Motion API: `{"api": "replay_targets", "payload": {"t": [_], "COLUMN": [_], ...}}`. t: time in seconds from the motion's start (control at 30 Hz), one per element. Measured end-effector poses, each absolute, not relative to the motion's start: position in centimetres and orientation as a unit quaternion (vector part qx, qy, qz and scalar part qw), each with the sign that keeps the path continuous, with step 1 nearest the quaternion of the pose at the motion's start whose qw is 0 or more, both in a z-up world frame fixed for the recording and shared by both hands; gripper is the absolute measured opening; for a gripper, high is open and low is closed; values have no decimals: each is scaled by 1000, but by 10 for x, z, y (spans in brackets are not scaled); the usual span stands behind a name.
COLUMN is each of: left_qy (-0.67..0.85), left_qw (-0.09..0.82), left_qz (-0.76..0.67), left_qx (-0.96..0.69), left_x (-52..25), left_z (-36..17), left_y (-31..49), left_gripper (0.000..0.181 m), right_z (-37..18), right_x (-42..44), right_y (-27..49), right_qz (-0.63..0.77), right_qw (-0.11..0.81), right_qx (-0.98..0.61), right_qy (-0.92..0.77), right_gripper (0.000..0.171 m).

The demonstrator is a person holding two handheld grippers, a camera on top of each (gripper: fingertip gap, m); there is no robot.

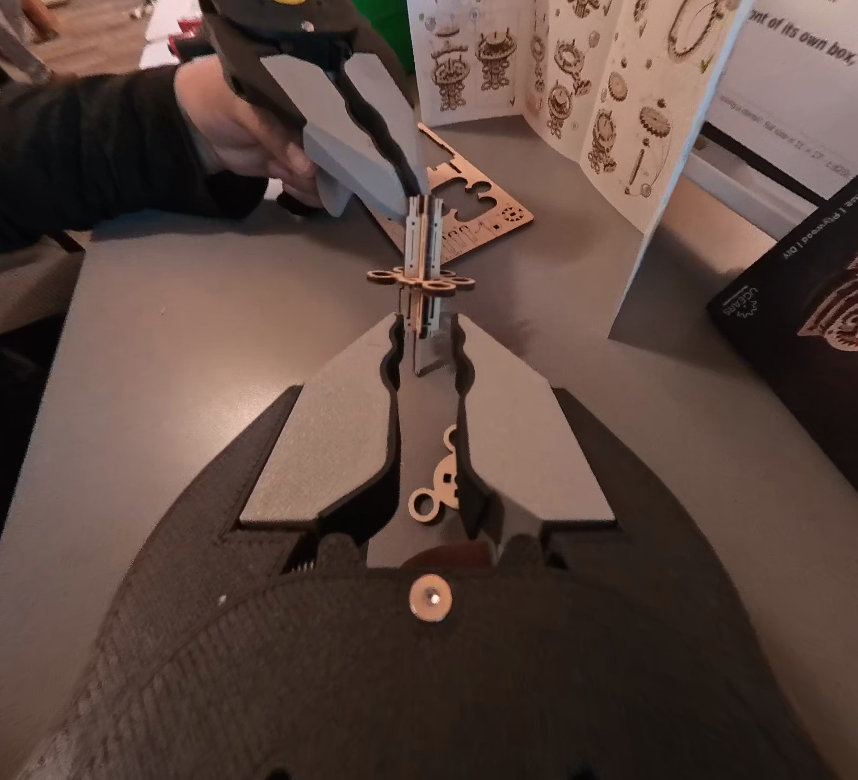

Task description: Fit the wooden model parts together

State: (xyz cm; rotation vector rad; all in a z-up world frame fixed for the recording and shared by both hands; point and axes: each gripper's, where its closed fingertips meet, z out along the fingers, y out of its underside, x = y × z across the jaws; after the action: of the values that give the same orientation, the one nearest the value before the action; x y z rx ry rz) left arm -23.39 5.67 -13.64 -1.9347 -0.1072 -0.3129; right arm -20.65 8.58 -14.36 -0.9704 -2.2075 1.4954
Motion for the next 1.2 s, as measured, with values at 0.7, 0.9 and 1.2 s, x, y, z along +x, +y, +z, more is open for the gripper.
{"api": "replay_targets", "payload": {"t": [0.7,0.9,1.2], "left_qy": [-52,-52,-38], "left_qw": [515,514,517], "left_qz": [-164,-165,-161], "left_qx": [-839,-840,-840], "left_x": [-229,-229,-225], "left_z": [-149,-150,-149], "left_y": [48,46,46], "left_gripper": [1,1,1], "right_z": [-164,-161,-155], "right_x": [-204,-206,-208], "right_y": [84,89,91], "right_qz": [463,476,493], "right_qw": [147,139,139], "right_qx": [-346,-362,-365], "right_qy": [-803,-789,-777], "right_gripper": [15,13,14]}}
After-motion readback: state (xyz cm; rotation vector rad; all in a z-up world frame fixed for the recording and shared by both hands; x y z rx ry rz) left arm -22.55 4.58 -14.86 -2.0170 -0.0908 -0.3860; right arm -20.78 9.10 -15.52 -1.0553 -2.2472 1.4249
